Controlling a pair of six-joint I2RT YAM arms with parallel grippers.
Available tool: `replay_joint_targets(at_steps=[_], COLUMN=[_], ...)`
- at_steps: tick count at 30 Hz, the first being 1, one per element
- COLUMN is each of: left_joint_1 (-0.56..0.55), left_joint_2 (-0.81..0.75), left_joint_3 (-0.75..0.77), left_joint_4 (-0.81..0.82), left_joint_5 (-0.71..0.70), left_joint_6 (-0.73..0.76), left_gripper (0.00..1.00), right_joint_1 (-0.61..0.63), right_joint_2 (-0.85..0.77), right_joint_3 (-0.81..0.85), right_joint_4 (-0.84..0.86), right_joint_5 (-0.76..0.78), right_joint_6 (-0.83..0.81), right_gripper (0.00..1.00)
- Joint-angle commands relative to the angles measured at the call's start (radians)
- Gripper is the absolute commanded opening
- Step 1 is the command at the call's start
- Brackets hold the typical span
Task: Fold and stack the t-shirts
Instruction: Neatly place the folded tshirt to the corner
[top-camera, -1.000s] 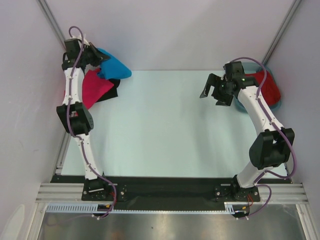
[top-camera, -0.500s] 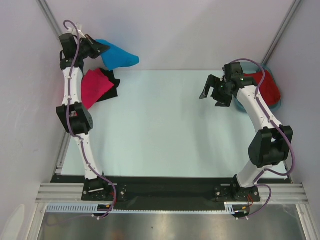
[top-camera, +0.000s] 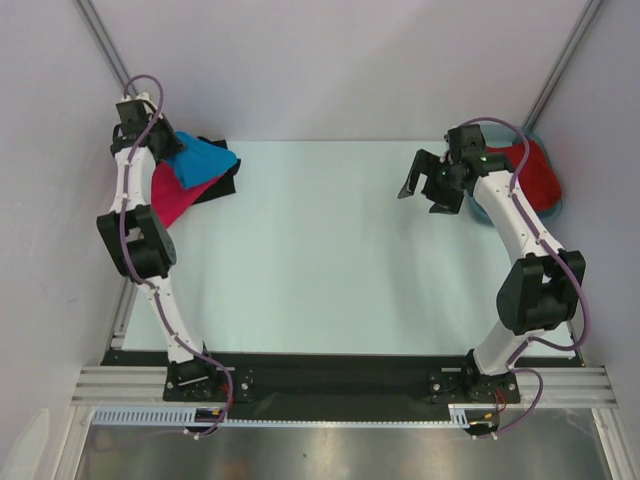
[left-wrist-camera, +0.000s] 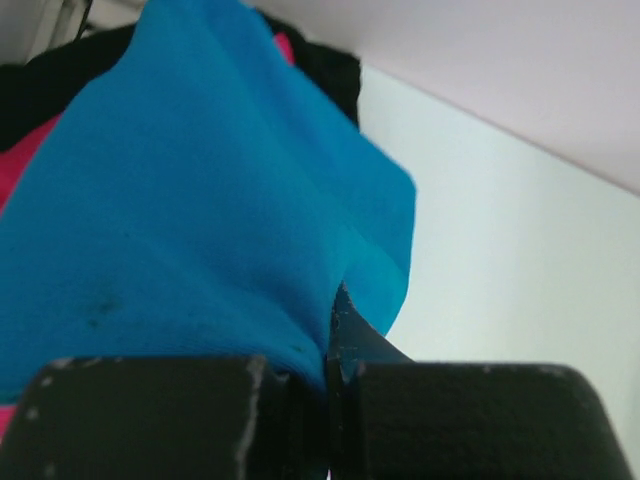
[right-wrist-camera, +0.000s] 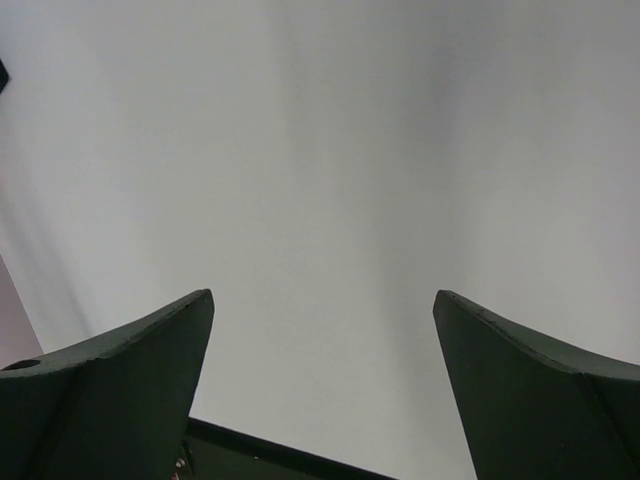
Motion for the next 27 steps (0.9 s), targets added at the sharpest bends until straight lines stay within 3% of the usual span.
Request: replay_joint_targets(at_steps=[1,12,21,27], left_joint_1=[0.001,0.059,0.070,0.064], left_joint_2=[-0.196,-0.363,-0.229,-0.233], left_joint_3=[-0.086,-0.321,-0.200,-0.198], left_joint_4=[-0.007,-0.047,-0.211,-0.201], left_joint_5=[-0.100,-0.224,-0.240,-0.192], left_joint_6=[0.088,0.010,0.025,0.024], left_gripper=[0.00,0.00,0.00,0.00], right_joint_1=[-0.004,-0.007,-0.010,-0.009], right_joint_2=[0.018,0.057,0.061,0.066], right_joint_3=[0.025,0.045,0.038,0.037], right_joint_4=[0.012,0.000,-0.003,0.003], right_joint_5=[-0.018,-0.055,-0.072,-0.084], right_joint_6=[-0.007,-0.027,-0.029,-0.025], right_gripper=[1.00,1.00,1.00,1.00])
